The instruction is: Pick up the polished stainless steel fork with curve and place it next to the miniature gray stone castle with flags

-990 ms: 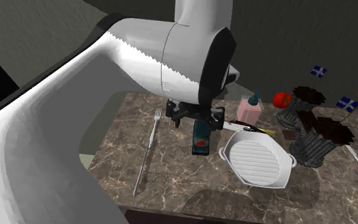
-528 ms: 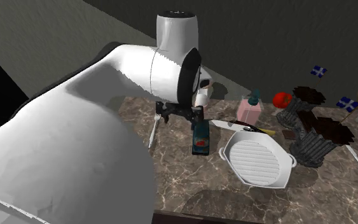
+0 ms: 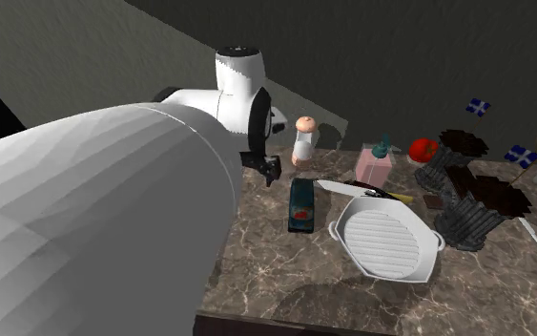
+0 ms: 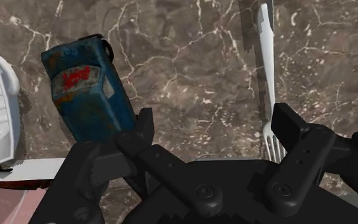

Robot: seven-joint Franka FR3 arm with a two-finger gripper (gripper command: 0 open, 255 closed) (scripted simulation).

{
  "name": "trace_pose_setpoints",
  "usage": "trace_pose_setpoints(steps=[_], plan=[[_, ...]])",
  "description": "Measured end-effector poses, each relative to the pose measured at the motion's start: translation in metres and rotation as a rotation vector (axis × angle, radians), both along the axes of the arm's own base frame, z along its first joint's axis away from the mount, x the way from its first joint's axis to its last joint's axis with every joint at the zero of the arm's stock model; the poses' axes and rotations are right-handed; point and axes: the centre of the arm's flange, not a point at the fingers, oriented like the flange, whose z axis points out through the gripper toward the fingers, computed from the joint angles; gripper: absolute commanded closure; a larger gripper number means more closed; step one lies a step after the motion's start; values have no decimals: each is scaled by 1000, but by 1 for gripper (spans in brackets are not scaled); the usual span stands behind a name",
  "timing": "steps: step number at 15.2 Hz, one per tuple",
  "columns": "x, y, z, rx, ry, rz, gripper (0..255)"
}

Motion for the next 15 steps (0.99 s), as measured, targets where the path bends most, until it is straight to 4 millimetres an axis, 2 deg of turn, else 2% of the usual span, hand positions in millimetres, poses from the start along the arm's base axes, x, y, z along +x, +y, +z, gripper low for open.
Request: trace_pose_setpoints(steps=[11, 12, 15], plan=[[73, 95, -78, 6, -9, -5, 0], [78, 103, -89, 7, -8, -6, 0], [89, 115, -106, 7, -9, -7, 0]])
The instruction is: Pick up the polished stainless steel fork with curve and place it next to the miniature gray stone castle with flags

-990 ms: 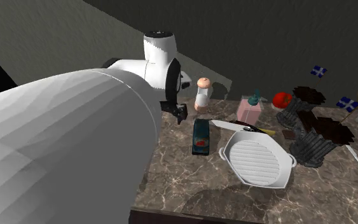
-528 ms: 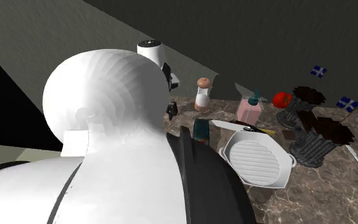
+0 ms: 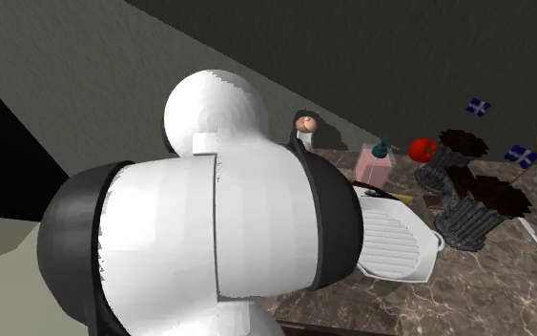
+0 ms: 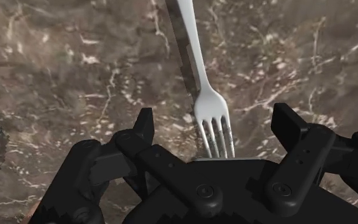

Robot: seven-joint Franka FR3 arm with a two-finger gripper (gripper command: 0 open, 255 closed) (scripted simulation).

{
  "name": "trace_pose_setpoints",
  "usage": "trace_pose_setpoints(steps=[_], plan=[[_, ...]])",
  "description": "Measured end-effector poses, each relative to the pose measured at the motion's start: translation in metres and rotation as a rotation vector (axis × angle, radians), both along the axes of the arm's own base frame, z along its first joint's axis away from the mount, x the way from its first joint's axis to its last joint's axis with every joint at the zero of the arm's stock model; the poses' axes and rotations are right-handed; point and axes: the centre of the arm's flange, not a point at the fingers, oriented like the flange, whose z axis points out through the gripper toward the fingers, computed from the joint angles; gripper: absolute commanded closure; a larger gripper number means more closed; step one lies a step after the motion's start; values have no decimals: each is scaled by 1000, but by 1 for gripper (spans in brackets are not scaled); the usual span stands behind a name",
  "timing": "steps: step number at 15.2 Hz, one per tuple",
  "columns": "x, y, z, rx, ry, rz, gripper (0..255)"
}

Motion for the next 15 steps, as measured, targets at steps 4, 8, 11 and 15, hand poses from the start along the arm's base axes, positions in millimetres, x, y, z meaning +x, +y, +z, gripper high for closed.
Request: trace_pose_setpoints(steps=[4, 8, 11, 15], plan=[[3, 2, -21, 0, -1, -1, 0], [4, 3, -35, 0, -1, 0, 0], [4, 3, -35, 0, -1, 0, 0], [6, 0, -32, -3, -4, -6, 255]])
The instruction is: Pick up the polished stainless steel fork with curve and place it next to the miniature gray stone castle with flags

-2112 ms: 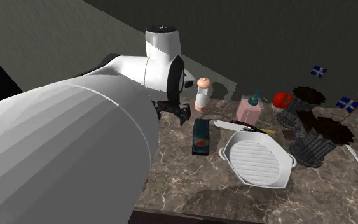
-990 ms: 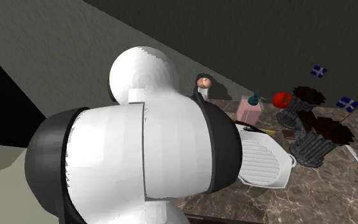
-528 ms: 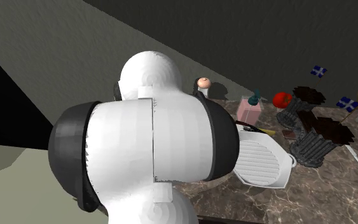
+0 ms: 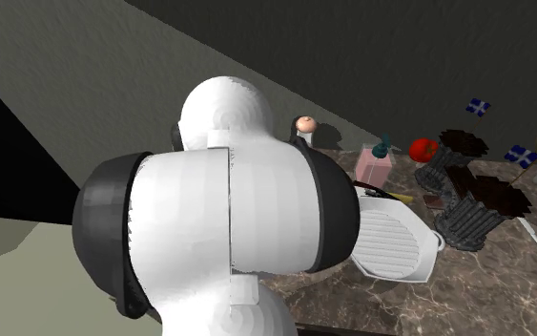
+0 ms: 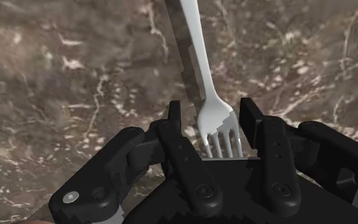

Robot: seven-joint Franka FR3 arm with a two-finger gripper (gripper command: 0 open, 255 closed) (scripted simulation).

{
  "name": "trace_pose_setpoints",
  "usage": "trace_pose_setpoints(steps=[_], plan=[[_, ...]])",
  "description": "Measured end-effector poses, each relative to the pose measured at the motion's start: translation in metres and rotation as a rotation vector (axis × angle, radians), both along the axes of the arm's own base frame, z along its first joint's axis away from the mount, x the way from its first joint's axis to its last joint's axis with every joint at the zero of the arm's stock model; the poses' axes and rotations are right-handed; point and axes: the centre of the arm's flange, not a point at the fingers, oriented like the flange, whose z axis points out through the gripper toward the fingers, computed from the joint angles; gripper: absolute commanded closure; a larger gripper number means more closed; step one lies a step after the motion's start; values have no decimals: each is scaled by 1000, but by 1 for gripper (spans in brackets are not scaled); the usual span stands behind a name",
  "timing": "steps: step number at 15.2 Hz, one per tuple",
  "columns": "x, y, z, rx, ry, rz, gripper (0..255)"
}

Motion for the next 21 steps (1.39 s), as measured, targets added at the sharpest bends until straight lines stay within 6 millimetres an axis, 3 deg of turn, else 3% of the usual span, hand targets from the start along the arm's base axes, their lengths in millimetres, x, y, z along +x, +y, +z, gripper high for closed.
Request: trace_pose_setpoints(steps=[10, 21], plan=[[-1, 2, 4, 4, 0, 4, 255], [-2, 3, 59, 4, 2, 5, 255]])
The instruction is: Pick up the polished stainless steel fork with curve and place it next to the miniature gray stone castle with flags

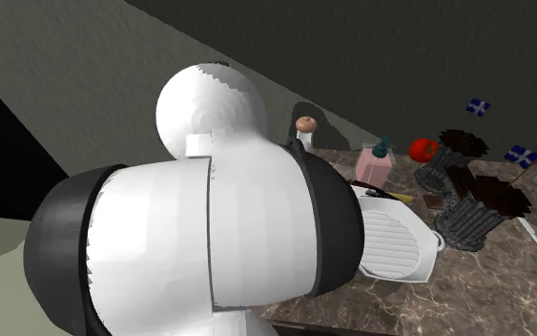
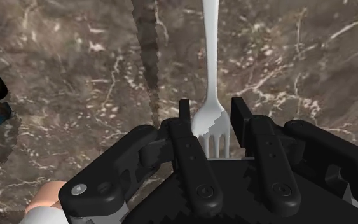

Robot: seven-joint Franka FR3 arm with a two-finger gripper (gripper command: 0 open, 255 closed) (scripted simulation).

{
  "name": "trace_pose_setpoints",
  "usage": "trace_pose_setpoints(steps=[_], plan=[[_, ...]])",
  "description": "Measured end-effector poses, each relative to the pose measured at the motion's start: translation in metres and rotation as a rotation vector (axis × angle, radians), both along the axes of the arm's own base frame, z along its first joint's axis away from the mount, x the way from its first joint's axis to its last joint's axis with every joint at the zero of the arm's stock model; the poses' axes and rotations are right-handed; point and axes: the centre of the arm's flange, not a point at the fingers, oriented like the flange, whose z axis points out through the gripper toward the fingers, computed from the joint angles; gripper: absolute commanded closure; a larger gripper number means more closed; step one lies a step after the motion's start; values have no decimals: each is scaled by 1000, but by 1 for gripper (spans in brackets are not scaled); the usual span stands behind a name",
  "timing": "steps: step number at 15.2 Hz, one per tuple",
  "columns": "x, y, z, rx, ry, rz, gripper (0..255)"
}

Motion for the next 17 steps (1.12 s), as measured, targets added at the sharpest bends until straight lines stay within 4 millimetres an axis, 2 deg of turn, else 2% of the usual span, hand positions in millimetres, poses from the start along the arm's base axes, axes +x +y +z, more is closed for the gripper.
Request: trace_pose_setpoints(steps=[17], plan=[[1, 0, 91, 0, 0, 0, 255]])
